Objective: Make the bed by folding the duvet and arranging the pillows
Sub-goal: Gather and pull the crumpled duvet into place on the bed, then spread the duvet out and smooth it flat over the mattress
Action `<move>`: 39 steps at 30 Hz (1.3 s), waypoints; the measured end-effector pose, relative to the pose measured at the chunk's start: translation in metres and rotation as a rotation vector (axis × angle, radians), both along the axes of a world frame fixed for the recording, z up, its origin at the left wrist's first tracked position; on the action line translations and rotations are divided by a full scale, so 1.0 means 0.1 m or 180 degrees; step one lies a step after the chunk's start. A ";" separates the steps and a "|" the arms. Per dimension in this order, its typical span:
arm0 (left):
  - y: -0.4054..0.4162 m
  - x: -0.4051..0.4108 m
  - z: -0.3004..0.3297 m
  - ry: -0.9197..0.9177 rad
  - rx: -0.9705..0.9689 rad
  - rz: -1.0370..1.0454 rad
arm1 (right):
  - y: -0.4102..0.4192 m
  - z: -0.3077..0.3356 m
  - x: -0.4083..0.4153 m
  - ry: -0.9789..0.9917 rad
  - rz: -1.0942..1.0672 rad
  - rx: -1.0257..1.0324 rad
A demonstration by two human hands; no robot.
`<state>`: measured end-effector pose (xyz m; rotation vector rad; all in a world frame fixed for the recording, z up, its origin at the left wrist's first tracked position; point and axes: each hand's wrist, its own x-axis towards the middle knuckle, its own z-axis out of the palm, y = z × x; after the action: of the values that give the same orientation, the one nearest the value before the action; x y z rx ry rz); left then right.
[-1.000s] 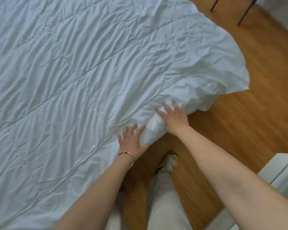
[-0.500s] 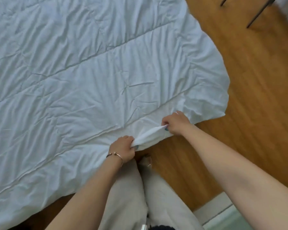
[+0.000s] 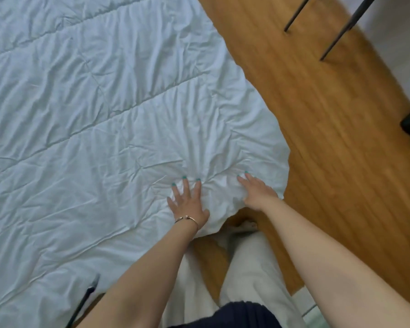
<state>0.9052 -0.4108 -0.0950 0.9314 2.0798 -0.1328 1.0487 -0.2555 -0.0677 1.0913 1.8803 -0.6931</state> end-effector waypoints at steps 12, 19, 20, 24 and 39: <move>1.76 1.53 0.19 -0.0024 -0.0839 0.0948 | 0.75 0.11 1.96 0.0325 -0.1049 -0.1144; 3.16 2.27 0.38 -0.1237 -0.0751 0.0279 | 1.62 -0.07 2.84 -0.0085 -0.1733 -0.1322; 3.32 2.28 0.35 -0.1206 -0.0749 0.0017 | 1.74 -0.17 2.89 -0.0077 -0.1794 -0.1394; 3.95 2.26 0.31 -0.1101 -0.0800 -0.0655 | 2.37 -0.06 2.83 -0.0146 -0.1689 -0.1590; 6.45 0.09 0.49 -0.0990 0.0019 0.1855 | 6.44 0.29 0.48 -0.0096 0.0255 -0.0836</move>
<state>0.9139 0.2345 -0.0459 0.2934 1.9689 0.3053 1.0969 0.3885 -0.0391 0.8501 1.7398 -0.8455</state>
